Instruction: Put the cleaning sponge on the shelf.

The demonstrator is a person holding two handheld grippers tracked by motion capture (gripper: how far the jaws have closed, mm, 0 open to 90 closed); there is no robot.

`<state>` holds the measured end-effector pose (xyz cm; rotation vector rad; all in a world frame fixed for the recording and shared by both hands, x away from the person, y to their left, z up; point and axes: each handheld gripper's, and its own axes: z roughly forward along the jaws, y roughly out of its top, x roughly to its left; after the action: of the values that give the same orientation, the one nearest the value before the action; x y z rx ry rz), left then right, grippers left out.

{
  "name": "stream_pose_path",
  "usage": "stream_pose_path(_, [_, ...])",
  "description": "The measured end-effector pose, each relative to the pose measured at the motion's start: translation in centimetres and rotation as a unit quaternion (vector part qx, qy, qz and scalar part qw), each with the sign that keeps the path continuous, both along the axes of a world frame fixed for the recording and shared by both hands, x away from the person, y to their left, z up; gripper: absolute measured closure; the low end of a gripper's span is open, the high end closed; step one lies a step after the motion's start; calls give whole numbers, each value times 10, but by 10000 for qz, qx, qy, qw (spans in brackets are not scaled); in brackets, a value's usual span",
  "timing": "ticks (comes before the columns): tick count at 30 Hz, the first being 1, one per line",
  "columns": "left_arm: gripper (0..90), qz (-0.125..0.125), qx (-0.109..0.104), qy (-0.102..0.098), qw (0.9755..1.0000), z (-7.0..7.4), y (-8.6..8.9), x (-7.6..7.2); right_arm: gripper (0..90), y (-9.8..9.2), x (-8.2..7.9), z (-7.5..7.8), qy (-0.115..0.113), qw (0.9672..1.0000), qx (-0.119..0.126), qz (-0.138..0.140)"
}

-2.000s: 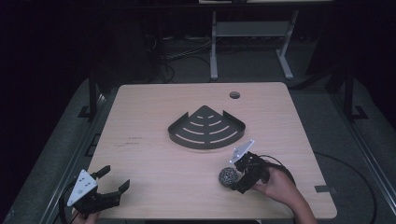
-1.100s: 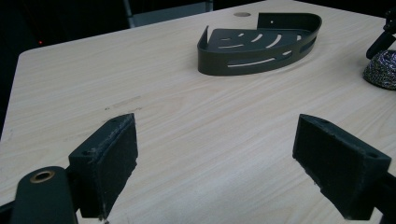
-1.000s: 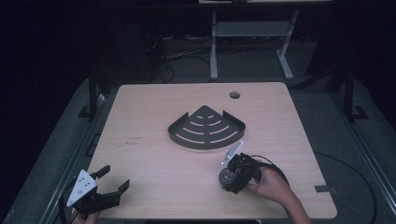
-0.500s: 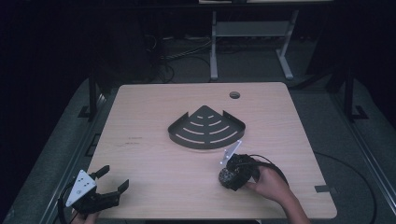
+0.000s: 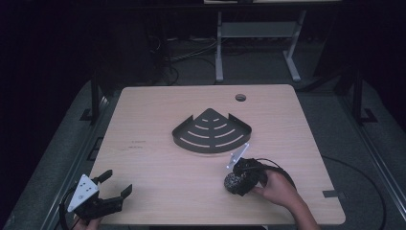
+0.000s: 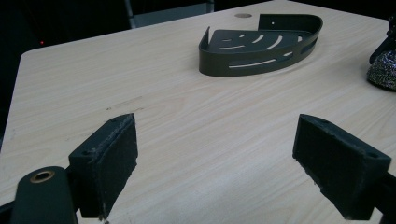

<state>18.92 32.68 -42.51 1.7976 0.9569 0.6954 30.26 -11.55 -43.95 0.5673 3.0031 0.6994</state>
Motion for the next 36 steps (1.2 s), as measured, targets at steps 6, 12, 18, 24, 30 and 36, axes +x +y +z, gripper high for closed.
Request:
stream_pose_path(6, [132,-6,7,-6,10000,0,0,0,320,3,1,6,-53,10000,-24,46])
stream_pose_path(12, [132,-6,-8,4,10000,0,0,0,321,4,6,14,-37,10000,20,55])
stream_pose_path(18, [132,-16,-4,-3,10000,0,-1,0,321,3,11,21,-37,9999,81,58])
stream_pose_path(24, [132,-22,8,4,10000,0,-1,0,321,-2,16,21,68,9997,237,2])
stream_pose_path(30, [132,-18,10,-3,10000,0,-1,0,321,-3,20,24,85,9997,229,-8])
stream_pose_path(36, [133,0,0,5,10000,0,0,0,321,3,23,34,20,9999,123,74])
